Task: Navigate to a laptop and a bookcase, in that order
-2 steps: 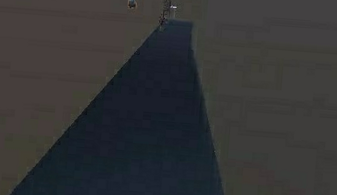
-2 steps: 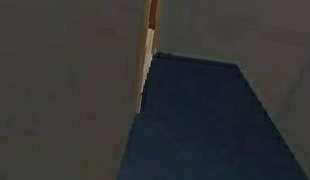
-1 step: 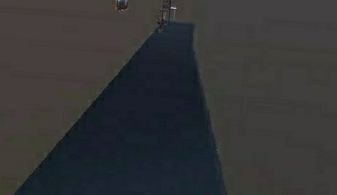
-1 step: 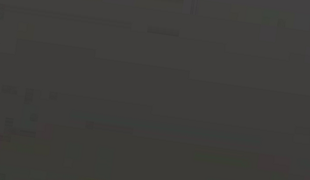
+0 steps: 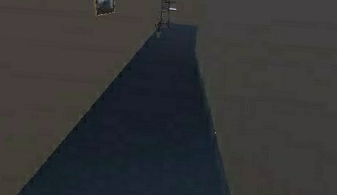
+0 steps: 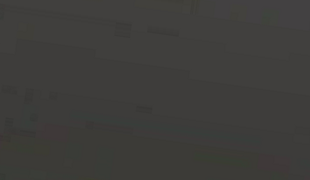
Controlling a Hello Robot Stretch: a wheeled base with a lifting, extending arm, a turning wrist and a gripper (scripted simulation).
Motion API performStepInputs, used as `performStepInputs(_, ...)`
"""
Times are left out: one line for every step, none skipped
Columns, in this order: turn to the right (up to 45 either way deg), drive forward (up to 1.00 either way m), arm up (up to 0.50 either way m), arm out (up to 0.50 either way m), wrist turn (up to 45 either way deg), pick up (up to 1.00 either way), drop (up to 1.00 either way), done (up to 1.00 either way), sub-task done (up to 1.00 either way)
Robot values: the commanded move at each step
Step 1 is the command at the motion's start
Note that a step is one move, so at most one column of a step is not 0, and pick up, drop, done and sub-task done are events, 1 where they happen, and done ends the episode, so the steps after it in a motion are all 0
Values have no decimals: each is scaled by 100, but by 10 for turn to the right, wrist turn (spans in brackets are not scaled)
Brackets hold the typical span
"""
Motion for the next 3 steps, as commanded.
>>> performStepInputs(0,100,0,0,0,0,0,0,0)
performStepInputs(0,100,0,0,0,0,0,0,0)
performStepInputs(30,0,0,0,0,0,0,0,0)
